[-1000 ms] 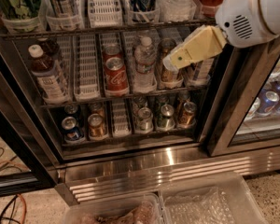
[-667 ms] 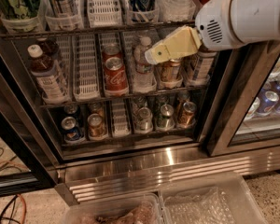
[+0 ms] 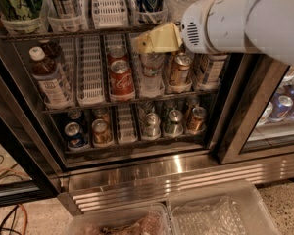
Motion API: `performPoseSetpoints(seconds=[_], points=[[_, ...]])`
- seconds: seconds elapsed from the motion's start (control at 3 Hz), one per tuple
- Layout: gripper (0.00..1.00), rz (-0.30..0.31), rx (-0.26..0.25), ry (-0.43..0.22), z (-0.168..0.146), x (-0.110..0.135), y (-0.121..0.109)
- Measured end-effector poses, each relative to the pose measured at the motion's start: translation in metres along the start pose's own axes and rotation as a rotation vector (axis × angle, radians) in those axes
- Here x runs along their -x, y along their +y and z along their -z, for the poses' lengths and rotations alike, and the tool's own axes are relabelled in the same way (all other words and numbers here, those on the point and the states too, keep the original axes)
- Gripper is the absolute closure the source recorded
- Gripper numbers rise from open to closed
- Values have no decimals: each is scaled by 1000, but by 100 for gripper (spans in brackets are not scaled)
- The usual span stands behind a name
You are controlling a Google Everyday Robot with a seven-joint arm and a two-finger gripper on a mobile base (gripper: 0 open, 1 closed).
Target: Pick pepsi can from middle shelf of fridge
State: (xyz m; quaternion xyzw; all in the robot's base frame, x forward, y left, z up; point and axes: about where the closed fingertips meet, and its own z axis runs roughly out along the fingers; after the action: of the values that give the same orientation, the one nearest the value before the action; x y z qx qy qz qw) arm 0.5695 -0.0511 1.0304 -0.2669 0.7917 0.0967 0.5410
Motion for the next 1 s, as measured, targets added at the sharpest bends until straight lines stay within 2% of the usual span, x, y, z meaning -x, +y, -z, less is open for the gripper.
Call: performPoseSetpoints(seconds=[0.33,0.67,1.0], points=[[0,-29,-11,-15,1,5,-1],[0,-25,-11,-15,1,6,0],[0,-26,-11,-58,-4,11,8]])
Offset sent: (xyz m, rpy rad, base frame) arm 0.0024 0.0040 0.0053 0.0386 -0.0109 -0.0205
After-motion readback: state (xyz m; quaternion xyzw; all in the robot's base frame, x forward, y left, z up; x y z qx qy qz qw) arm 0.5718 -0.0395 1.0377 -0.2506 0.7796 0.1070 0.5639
